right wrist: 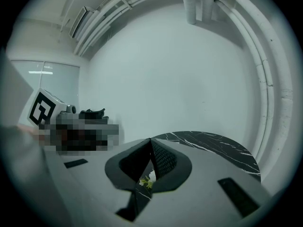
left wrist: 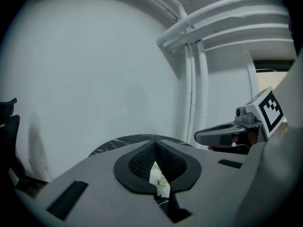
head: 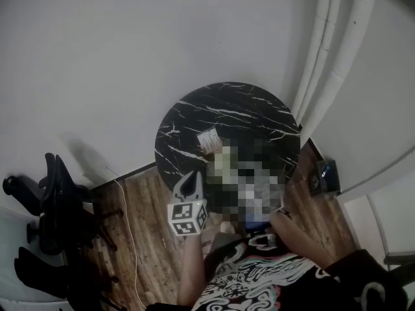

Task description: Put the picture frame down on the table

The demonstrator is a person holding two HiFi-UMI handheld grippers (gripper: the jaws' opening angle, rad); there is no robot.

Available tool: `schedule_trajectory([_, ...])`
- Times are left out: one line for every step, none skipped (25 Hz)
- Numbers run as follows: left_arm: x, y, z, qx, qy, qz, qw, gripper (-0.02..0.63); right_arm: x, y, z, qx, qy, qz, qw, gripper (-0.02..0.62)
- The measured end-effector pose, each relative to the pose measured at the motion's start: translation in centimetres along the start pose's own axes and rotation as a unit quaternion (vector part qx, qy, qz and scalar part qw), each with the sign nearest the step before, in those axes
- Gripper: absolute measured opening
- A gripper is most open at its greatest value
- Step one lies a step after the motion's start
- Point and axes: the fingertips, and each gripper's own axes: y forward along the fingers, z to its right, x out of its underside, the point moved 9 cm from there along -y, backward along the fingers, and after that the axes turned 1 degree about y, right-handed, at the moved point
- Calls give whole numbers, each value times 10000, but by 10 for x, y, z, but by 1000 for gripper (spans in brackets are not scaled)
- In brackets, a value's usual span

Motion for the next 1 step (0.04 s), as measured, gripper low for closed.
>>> schedule_trajectory([1, 1, 0, -2, -6, -8, 10000, 14, 1, 0, 1, -10, 0, -6, 10000, 17])
